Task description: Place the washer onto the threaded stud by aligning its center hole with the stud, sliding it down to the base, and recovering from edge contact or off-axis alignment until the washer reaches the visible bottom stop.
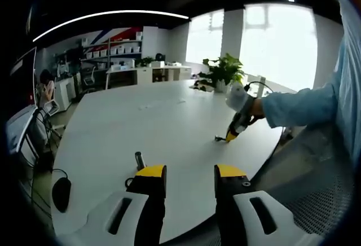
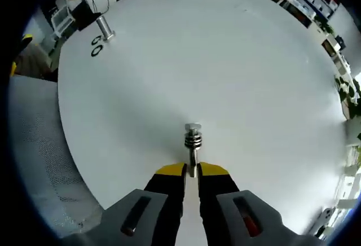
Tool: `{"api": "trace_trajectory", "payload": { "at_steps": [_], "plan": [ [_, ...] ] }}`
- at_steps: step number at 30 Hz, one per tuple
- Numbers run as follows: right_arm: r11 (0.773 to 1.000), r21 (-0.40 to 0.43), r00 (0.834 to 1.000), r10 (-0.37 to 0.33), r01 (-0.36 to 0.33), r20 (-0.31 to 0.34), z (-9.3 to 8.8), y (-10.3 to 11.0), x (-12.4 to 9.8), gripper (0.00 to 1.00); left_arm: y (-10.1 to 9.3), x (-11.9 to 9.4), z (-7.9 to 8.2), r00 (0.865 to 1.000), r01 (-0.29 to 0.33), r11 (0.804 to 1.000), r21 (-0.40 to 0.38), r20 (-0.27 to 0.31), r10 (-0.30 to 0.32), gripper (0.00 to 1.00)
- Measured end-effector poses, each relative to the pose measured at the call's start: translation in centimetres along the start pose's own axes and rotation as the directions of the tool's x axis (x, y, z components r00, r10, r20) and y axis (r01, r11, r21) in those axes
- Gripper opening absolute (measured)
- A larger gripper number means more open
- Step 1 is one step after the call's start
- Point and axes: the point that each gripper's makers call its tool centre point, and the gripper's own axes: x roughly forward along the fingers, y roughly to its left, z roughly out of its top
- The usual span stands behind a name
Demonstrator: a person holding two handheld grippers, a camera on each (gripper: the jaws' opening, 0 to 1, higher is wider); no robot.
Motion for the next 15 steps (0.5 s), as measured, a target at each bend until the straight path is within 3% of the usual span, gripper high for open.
{"api": "trace_trajectory", "payload": {
  "at_steps": [15],
  "plan": [
    [0.999, -0.042, 0.998, 0.014, -0.017, -0.061, -1.0, 0.5, 0.2, 0.09, 0.1, 0.0, 0.2, 1.000, -0.005, 1.000, -0.003, 0.010, 0.005, 0.32]
  ]
}}
